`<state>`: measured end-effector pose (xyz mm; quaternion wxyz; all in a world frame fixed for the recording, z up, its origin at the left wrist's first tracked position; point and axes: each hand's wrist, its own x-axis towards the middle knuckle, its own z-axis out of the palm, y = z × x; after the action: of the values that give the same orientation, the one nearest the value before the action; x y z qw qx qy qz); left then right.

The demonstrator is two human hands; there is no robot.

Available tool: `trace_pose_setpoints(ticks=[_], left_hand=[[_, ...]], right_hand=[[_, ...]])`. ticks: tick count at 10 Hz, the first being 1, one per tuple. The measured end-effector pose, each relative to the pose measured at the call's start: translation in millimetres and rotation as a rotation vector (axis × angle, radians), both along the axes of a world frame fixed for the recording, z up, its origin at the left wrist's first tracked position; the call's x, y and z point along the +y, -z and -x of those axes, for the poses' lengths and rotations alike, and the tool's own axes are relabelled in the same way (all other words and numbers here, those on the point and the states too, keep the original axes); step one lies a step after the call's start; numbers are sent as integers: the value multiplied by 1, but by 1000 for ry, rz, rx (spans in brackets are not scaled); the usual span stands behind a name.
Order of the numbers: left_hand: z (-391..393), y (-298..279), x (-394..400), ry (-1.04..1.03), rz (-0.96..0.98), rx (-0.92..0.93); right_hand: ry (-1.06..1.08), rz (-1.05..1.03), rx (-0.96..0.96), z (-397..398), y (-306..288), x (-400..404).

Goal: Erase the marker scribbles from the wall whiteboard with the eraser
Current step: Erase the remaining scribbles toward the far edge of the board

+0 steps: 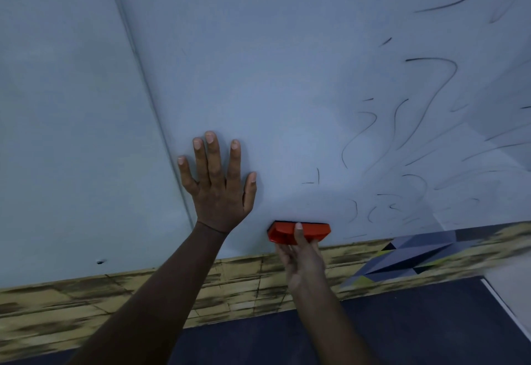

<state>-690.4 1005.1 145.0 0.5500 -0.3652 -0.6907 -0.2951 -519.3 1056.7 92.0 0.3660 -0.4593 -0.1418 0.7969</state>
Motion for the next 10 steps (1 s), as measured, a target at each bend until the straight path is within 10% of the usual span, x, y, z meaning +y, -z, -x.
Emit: trace_pose_setpoints(ticks=[10], left_hand=[[2,9,-3,23,51,40]], right_hand=[[241,-301,-158,-43,39,59]])
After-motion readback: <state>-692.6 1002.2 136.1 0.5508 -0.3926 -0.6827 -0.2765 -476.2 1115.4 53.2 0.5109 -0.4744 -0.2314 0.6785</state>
